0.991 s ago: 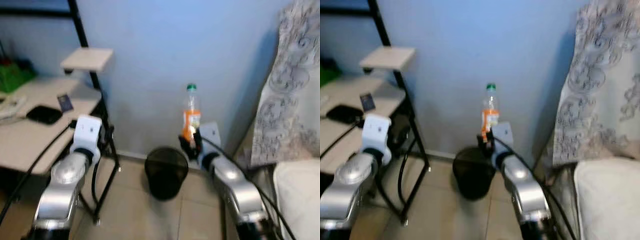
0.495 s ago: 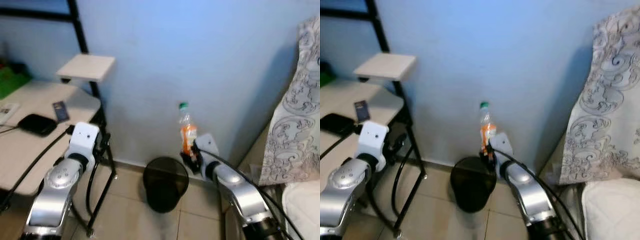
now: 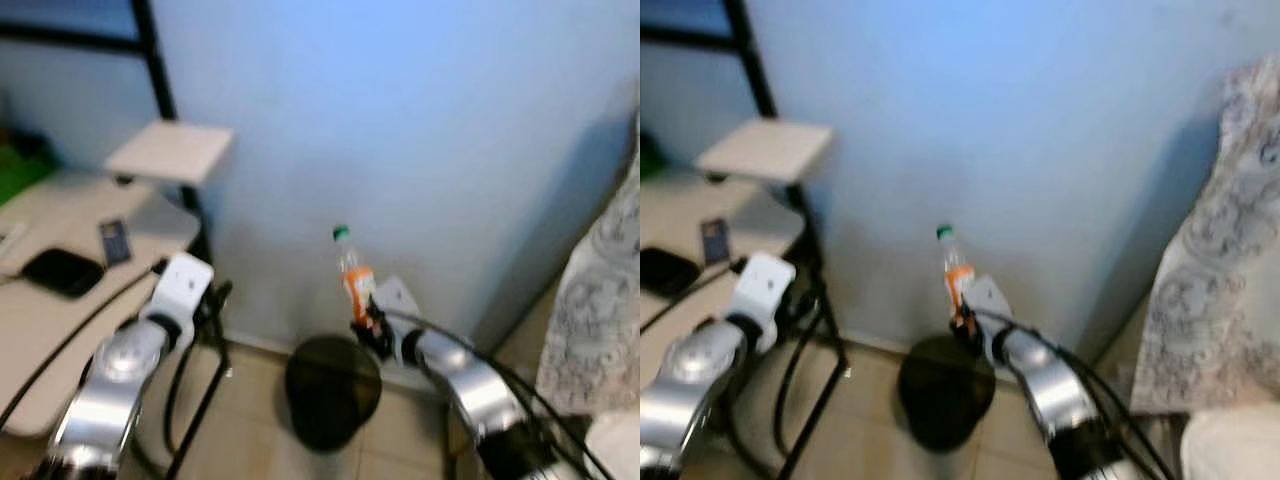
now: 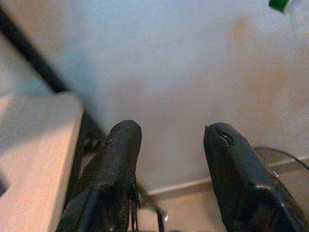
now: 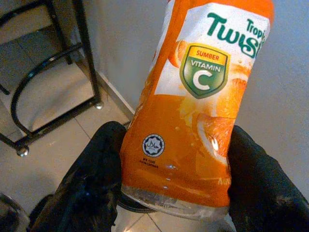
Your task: Clean up the room
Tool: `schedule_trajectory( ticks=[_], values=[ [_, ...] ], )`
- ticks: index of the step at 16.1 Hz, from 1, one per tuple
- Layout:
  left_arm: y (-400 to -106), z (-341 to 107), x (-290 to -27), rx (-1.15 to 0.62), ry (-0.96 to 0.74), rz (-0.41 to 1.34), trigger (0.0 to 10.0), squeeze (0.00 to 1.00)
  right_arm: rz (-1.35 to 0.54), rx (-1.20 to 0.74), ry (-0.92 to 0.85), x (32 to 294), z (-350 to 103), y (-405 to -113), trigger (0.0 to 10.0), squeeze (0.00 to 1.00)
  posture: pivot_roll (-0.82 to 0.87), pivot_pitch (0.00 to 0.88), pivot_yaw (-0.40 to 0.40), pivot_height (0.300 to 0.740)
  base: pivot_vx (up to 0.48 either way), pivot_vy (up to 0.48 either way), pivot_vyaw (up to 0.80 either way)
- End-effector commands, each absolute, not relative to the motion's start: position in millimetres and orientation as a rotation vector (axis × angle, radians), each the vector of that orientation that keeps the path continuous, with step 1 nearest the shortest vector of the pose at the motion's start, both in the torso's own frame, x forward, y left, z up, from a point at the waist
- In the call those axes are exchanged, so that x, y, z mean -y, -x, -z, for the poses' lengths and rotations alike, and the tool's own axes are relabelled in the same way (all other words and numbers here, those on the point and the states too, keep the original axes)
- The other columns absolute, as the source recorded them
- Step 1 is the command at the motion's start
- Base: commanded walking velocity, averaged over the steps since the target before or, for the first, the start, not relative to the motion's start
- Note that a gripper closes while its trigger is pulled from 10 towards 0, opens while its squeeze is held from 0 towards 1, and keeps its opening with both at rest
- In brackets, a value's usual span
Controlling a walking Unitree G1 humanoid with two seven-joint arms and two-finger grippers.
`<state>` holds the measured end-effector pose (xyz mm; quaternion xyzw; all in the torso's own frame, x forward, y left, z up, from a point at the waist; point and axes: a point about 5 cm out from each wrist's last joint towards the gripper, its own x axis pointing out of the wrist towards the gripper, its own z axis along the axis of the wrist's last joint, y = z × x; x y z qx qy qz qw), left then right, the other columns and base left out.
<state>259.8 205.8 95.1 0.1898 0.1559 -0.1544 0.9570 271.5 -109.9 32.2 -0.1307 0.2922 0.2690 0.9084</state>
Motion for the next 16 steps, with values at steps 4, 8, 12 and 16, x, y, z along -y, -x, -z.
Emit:
schedule_trajectory(
  ticks=[4,8,12,16],
  values=[
    [-259.7,-93.0,-193.1,-0.315,-0.409,0.403,10.0,0.0,-0.555,-0.641,0.301,121.6,-25.1,-268.5,10.0,0.0,0.01,0.0,-0.023,0.74,0.355,0.0,-0.37],
    [-258.2,-90.9,-192.7,-0.329,-0.434,0.449,10.0,0.0,-0.583,-0.692,0.367,125.1,-17.3,-265.2,10.0,0.0,0.01,0.0,-0.026,0.74,0.349,0.0,0.0],
    [-249.8,-88.3,-183.3,-0.33,-0.45,0.623,10.0,0.0,-0.729,-0.746,0.45,127.9,-12.5,-256.3,10.0,0.0,0.0,0.0,-0.03,0.74,0.074,0.0,0.0],
    [-237.7,-83.6,-178.3,-0.415,-0.457,0.837,10.0,0.0,-0.76,-0.809,0.6,140.6,-4.1,-260.1,10.0,0.0,-0.01,0.0,-0.037,0.74,0.0,0.0,0.0]
  ],
)
